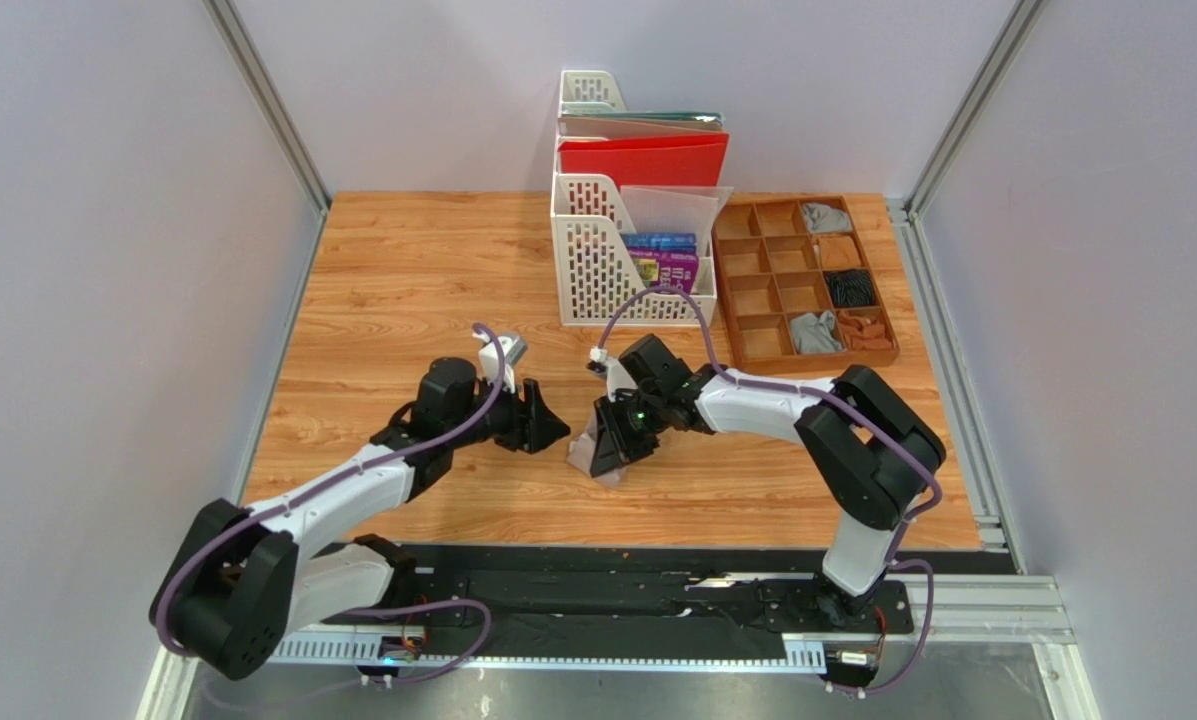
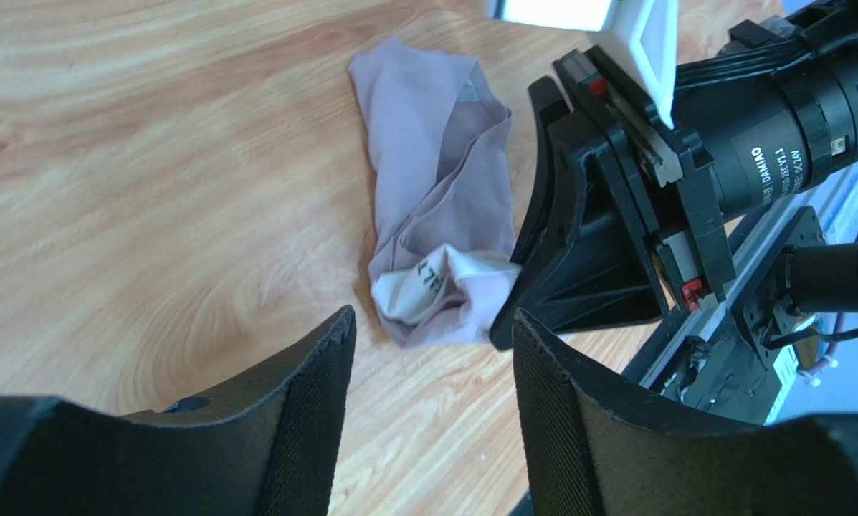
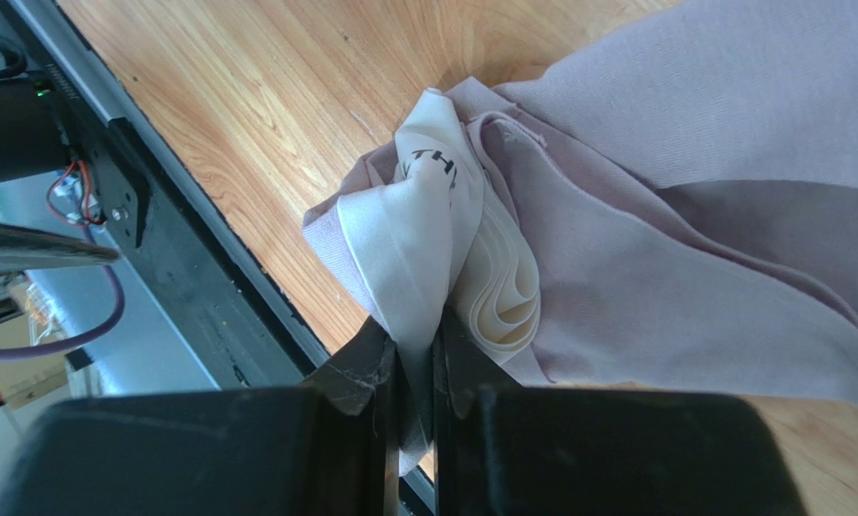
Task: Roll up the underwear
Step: Roll the underwear at the center of the board.
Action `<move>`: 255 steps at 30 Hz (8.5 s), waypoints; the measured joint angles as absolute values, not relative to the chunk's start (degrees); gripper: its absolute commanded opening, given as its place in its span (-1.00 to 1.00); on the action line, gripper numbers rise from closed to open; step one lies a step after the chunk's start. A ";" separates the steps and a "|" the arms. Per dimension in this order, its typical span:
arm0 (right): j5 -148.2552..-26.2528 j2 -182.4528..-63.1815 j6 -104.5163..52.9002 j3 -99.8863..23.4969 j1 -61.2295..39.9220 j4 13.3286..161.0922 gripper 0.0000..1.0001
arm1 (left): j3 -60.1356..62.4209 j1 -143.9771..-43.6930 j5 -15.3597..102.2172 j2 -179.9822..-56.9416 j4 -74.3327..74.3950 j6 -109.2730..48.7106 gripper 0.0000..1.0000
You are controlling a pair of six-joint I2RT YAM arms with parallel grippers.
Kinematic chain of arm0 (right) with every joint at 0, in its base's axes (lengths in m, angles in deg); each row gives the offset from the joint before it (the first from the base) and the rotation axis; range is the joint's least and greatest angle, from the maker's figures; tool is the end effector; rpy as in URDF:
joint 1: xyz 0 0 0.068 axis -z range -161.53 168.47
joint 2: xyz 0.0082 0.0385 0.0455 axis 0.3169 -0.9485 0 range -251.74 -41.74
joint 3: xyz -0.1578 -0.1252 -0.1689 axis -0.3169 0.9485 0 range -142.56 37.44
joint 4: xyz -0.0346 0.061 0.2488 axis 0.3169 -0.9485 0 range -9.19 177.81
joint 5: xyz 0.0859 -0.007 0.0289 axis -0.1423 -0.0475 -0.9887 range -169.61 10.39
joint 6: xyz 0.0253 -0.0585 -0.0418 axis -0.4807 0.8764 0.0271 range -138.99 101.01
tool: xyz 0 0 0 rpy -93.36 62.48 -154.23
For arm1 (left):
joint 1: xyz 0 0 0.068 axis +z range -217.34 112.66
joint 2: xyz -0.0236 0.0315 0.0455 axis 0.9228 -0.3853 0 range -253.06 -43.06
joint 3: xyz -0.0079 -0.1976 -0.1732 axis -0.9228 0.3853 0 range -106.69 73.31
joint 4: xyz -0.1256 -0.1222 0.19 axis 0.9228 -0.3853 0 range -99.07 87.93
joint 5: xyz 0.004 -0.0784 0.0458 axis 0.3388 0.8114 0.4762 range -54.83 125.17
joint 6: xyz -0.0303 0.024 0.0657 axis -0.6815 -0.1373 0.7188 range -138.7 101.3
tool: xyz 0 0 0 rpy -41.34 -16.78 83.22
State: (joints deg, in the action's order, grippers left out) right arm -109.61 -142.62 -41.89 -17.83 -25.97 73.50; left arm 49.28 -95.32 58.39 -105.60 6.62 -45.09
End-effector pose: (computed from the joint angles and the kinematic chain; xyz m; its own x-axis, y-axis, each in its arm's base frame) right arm 0.2236 0.2647 0.1193 -0.8747 -0.3858 -0.2935 -0.4830 0.6437 0.5936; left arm 0.2046 -0.1376 0.1687 -0.7194 -0.0804 -0.6900 0.4616 0.6869 -0.5613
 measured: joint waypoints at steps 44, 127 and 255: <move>-121.20 -149.41 -39.72 -21.15 -21.36 73.96 -0.15 | 49.56 -100.37 65.47 -128.05 27.01 -43.08 -1.00; -105.33 -145.09 -30.24 -22.98 -17.06 76.10 -1.00 | 35.09 -95.96 55.37 -127.15 4.04 -46.71 0.06; -54.66 -136.43 -27.68 -4.65 -51.96 92.34 -0.91 | 22.02 -91.67 76.71 -141.29 -23.68 -50.08 -0.54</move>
State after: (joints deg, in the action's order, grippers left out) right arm -54.66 -136.43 -27.68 -4.65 -51.96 92.34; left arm 22.02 -91.67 76.71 -141.29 -23.68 -50.08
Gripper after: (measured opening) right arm 0.159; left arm 0.048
